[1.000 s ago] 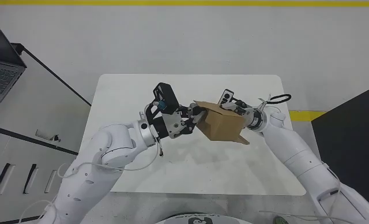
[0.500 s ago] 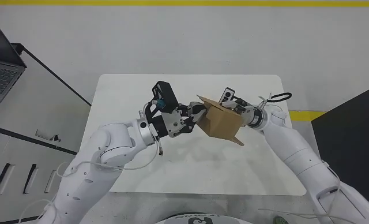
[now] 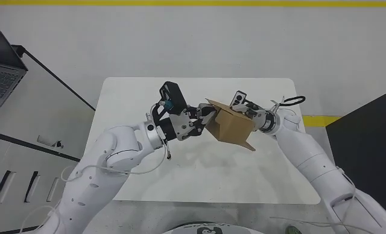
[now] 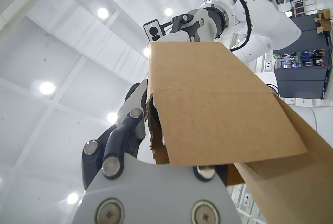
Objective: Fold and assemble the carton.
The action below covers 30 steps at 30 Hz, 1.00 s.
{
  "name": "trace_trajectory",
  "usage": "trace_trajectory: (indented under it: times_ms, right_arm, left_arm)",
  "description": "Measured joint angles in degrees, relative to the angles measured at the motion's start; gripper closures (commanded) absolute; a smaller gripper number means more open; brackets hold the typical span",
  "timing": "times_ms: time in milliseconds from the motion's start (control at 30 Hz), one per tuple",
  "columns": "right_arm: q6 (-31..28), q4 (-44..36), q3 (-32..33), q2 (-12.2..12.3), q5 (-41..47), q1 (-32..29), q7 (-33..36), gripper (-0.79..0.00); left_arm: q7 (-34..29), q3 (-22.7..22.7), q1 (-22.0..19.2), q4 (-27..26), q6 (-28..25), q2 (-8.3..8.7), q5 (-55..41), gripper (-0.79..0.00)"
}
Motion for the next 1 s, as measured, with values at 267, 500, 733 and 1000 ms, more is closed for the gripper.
trace_trajectory:
  times_ms: [267,500,733,1000]
  right_arm:
    - [0.0,0.0,-0.3,-0.2,0.0,0.2,0.0,0.000]
    - [0.9,1.0,0.0,-0.2,0.3,0.3,-0.9,0.000]
    - [1.5,1.2,0.5,-0.2,0.3,0.2,-1.5,0.000]
    - [2.5,1.0,0.2,-0.4,0.6,0.0,-2.5,0.000]
  left_arm:
    - [-0.2,0.8,-0.3,0.4,-0.3,-0.16,0.2,0.000]
    - [2.3,-1.3,0.4,-0.1,-1.1,-0.01,1.1,0.000]
    - [4.0,-2.7,1.5,-1.2,-2.5,0.15,3.1,0.000]
    - [5.6,-2.9,1.2,-3.9,-3.2,0.28,14.3,0.000]
